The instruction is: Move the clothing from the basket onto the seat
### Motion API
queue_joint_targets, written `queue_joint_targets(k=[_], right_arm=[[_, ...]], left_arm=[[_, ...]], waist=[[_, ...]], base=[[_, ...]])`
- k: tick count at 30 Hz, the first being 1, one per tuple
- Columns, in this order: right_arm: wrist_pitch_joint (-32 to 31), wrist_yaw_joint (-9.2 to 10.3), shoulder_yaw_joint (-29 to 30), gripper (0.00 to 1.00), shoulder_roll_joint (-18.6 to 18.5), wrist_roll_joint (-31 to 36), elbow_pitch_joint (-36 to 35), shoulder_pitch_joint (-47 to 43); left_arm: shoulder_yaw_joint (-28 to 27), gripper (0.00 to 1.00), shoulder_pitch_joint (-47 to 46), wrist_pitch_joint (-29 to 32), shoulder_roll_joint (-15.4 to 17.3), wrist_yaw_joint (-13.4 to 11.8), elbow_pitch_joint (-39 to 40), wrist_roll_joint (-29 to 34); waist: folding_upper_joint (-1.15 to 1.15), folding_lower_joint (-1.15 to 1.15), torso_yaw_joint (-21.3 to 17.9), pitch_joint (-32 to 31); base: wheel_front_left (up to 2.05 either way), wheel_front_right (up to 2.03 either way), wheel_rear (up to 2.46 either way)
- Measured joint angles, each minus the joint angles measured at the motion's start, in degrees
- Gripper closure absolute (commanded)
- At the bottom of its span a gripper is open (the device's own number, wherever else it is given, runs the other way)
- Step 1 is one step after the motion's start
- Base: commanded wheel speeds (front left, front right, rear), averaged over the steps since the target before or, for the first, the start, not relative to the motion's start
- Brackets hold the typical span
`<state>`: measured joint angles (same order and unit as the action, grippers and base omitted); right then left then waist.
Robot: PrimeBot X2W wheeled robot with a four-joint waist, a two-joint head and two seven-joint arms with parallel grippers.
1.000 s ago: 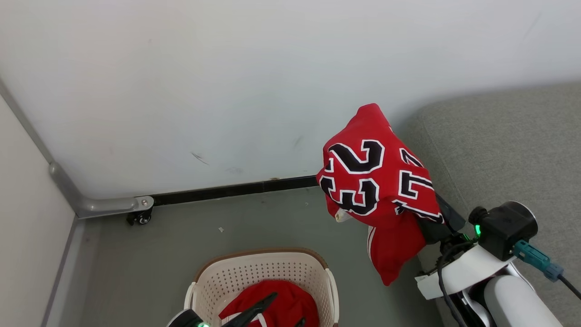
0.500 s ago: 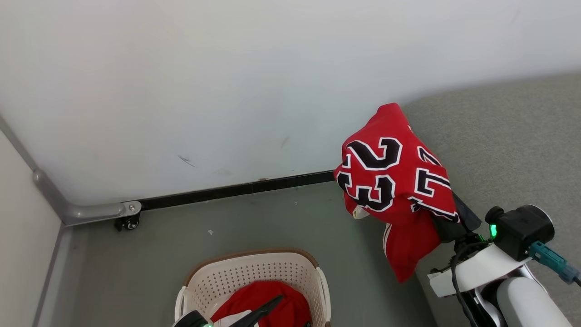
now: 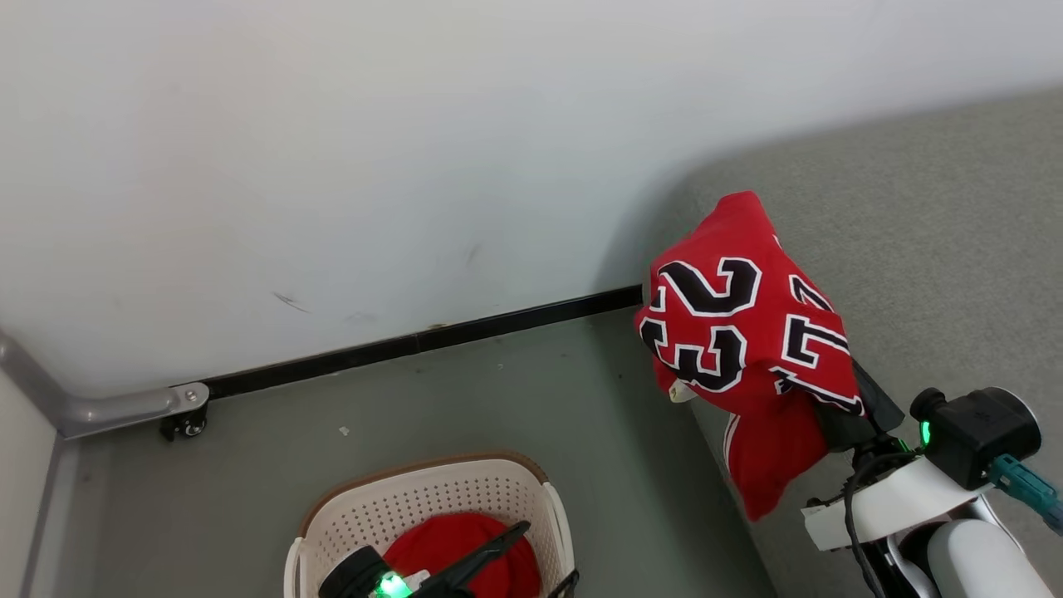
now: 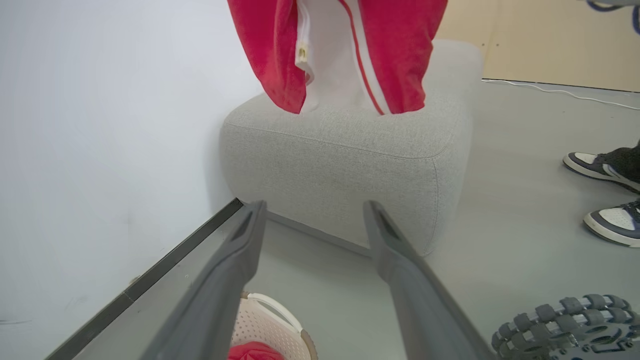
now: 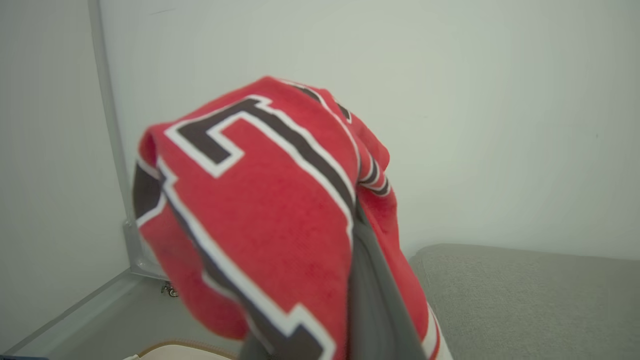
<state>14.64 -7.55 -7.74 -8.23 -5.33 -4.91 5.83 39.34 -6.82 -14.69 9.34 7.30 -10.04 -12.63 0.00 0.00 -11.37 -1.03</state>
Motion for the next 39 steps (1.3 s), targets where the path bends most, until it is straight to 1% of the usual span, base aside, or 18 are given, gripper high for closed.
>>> queue_joint_targets(k=[15, 16, 31, 39], right_arm=[[0.0, 0.0, 2.48, 1.0, 0.63, 0.86, -0.15, -2.05], [0.0, 0.0, 2.74, 1.0, 0.66, 0.86, -0.16, -2.05], [0.0, 0.0, 3.19, 1.0, 1.67, 0.85, 0.24, -2.05], [0.0, 0.0, 5.32, 1.0, 2.5, 0.87, 1.51, -2.1]], left_arm=[[-0.22, 0.0, -1.13, 0.0, -0.04, 0.0, 0.04, -0.51], [-0.47, 0.0, -1.13, 0.0, -0.04, 0.0, 0.04, -0.51], [-1.75, 0.0, -1.14, 0.0, 0.27, 0.0, 0.08, -0.49], [-1.67, 0.0, -1.14, 0.0, 0.6, 0.0, 0.1, -0.46]], waist=[[0.0, 0.0, -5.81, 1.42], [0.0, 0.0, -6.62, 1.61], [0.0, 0.0, -11.8, 2.76], [0.0, 0.0, -14.5, 3.19]], base=[[0.0, 0.0, 0.0], [0.0, 0.0, 0.0], [0.0, 0.0, 0.0], [0.0, 0.0, 0.0]])
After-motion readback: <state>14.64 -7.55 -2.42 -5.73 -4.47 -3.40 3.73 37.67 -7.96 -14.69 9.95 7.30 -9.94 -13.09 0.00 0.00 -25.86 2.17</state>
